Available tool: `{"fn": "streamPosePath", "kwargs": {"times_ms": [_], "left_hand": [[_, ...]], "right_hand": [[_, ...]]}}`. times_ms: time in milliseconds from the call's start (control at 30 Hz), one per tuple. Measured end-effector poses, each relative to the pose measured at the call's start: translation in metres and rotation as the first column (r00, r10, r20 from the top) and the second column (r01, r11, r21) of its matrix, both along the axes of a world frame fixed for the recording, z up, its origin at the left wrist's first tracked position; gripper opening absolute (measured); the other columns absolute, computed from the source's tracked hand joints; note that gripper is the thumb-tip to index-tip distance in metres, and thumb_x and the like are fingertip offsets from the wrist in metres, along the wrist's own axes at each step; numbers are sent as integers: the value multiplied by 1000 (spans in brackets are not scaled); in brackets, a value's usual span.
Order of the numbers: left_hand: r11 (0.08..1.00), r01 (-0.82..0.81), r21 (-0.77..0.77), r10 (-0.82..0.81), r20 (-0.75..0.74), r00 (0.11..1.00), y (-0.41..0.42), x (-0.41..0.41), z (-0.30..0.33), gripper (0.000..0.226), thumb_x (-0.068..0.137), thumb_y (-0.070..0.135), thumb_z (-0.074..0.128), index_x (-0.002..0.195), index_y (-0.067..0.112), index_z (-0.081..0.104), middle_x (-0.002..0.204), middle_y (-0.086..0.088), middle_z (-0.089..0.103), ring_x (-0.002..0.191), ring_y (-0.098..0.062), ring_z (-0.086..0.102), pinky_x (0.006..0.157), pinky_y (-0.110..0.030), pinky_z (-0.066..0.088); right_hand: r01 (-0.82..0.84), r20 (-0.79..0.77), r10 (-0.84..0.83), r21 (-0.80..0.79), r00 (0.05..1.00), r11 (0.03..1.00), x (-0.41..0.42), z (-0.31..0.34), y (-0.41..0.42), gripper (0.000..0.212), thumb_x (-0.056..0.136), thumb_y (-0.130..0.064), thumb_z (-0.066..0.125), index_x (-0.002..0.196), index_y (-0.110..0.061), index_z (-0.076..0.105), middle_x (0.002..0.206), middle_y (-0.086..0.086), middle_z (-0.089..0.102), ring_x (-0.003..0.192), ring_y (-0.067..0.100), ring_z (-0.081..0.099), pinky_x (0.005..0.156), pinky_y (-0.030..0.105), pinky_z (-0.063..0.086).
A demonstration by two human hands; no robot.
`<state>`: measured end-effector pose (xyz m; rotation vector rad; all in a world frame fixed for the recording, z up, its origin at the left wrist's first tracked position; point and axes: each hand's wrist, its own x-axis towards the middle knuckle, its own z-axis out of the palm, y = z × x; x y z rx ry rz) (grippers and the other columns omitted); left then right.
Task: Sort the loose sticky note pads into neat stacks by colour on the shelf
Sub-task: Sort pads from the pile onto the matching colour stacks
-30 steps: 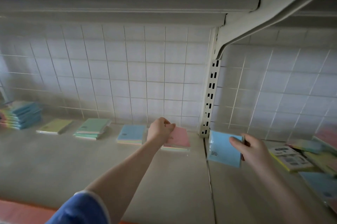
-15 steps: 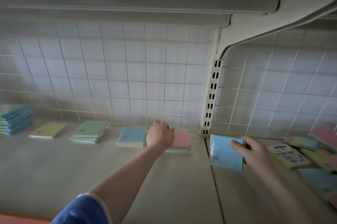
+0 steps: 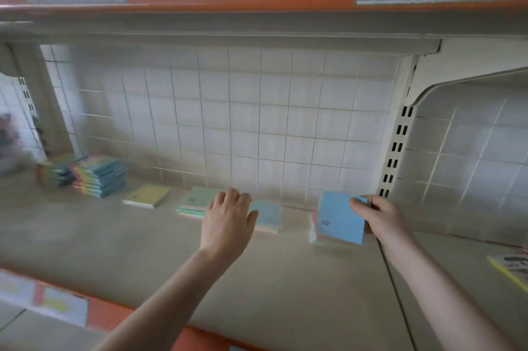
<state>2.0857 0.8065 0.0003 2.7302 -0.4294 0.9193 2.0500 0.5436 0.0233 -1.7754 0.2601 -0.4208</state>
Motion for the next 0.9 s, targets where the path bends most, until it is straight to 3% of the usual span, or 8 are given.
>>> {"fn": "streamPosePath", "kwargs": {"times_ms": [167,267,367,500,633,767,900], "left_hand": [[992,-128,-20,126,-81,989,52,-19,-16,28,66,30,83,86,16,67,82,-4,62,74,-28,62,60,-37,52],[982,-187,-8,184,-136,973,72,-27,-26,31,62,31,85,85,17,68,81,-3,63,73,-27,63,59,-37,52],[973,-220,-72,200,-222,954,82,-31,-30,29,69,32,80,90,16,68,87,-4,63,82,-29,63,68,-38,52],[975,-215,-61,197,-219,956,82,-30,-32,26,72,33,77,89,16,67,88,-4,62,83,-29,62,68,-37,51],[971,-220,-97,192,-241,951,80,-26,-33,33,92,41,50,116,20,56,117,0,53,114,-23,48,93,-32,39],[976,-202,-86,171,-279,945,79,-24,-33,34,94,45,43,120,25,50,123,4,48,119,-18,42,96,-27,34],[976,-200,-83,165,-314,935,78,-23,-34,34,94,45,42,121,25,49,123,4,47,119,-17,41,97,-27,33]], "right_hand": [[-94,-28,95,41,995,995,35,5,58,11,88,-12,63,81,-5,59,73,11,55,59,19,48,50,22,37],[-145,-34,147,57,989,988,58,3,89,13,86,-9,64,75,-8,57,71,12,54,57,19,47,53,25,35],[-169,-66,172,45,983,985,80,-1,112,12,85,-8,65,75,-7,57,71,11,54,60,20,49,54,24,37],[-136,-119,136,8,984,991,103,-13,125,17,83,-12,67,70,-9,57,73,11,56,61,20,51,54,24,39],[-69,-159,34,-217,987,974,116,-25,125,22,80,-23,69,69,-9,57,59,4,50,59,21,46,56,27,33],[-46,-203,-50,-442,978,896,117,-32,121,30,85,-29,64,65,-10,53,60,4,48,67,23,48,51,30,27],[-115,-264,-53,-582,963,805,119,-37,121,30,90,-34,57,84,-6,64,78,10,56,81,27,56,61,28,30]]}}
